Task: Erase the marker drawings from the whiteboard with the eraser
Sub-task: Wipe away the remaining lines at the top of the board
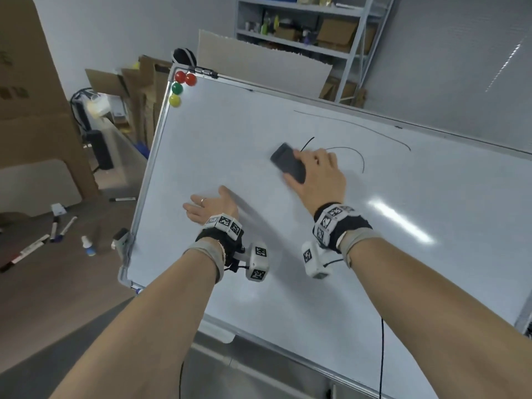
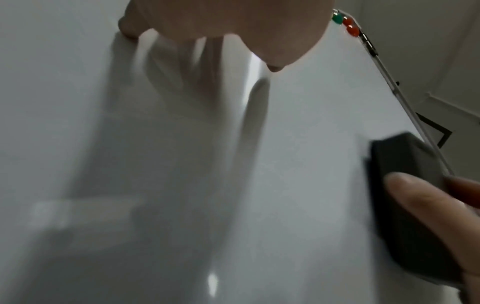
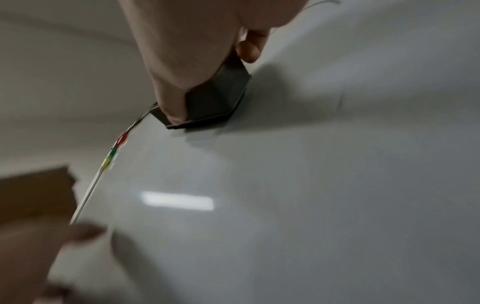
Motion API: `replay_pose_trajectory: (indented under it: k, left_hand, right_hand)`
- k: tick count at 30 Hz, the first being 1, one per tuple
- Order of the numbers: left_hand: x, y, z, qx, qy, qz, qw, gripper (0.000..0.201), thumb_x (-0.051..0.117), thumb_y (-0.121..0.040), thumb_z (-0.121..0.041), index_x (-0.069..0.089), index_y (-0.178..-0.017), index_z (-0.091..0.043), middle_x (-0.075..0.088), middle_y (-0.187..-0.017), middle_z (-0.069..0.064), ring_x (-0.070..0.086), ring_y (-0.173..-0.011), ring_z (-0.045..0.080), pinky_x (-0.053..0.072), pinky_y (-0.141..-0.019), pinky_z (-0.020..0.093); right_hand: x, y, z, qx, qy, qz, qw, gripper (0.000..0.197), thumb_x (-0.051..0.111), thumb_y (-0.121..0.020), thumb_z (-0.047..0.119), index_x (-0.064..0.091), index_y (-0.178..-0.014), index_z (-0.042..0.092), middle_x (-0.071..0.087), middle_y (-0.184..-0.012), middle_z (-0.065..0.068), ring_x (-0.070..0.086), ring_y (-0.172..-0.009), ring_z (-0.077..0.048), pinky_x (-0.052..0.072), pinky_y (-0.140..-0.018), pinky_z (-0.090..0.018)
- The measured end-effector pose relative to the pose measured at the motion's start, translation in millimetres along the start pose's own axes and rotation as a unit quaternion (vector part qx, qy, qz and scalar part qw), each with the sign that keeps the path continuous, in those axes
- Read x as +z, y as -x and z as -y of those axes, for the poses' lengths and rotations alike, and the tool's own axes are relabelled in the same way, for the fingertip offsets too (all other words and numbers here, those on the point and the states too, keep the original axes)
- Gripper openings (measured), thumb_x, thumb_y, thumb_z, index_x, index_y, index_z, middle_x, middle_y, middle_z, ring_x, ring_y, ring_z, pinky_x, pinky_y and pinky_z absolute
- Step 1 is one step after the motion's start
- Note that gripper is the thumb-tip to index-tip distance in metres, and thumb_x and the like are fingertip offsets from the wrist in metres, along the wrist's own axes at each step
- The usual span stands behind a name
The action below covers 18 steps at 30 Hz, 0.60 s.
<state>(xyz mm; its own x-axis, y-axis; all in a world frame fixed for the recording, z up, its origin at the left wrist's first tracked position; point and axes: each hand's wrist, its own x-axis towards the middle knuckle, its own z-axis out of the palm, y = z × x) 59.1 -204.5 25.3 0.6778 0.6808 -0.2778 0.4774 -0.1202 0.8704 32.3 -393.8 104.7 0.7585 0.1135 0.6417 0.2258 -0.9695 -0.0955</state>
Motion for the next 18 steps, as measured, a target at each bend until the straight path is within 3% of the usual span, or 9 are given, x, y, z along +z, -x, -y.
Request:
replay_pose_trajectory:
  k: [4, 13, 18]
  left_hand:
    - [2.3, 18.6, -17.4, 0.005, -0.005, -0.043, 0.999, 0.089, 0.047, -0.091, -0.051, 0.007, -0.156, -0.007, 0.002, -0.165, 0.007, 0.009, -0.151, 0.025, 0.013, -0.117, 0.05]
    - [31.1, 64.5, -66.7, 0.098, 0.014, -0.013, 0.995, 0.094, 0.047, -0.089, -0.06, 0.007, -0.157, -0.009, 0.002, -0.165, 0.004, 0.005, -0.152, 0.023, 0.011, -0.115, 0.057]
    - [42.4, 68.3, -65.8, 0.096, 0.006, -0.019, 0.995, 0.096, 0.046, -0.085, -0.063, 0.007, -0.157, -0.012, 0.003, -0.166, 0.002, 0.003, -0.153, 0.02, 0.01, -0.114, 0.061]
  right_hand:
    - [-27.4, -14.4, -31.0, 0.116, -0.006, -0.08, 0.99, 0.047, 0.061, -0.085, 0.055, 0.05, -0.12, 0.026, 0.051, -0.116, -0.004, 0.046, -0.106, -0.026, 0.042, -0.063, -0.033]
    - [-57.9, 25.8, -92.8, 0.23, 0.007, -0.167, 0.959, 0.048, 0.06, -0.085, 0.054, 0.049, -0.12, 0.023, 0.05, -0.115, -0.006, 0.047, -0.107, -0.028, 0.038, -0.06, -0.033]
    - [-53.5, 30.0, -93.5, 0.259, -0.002, -0.195, 0.946, 0.049, 0.063, -0.083, 0.051, 0.05, -0.118, 0.019, 0.05, -0.112, -0.01, 0.048, -0.103, -0.03, 0.045, -0.057, -0.036]
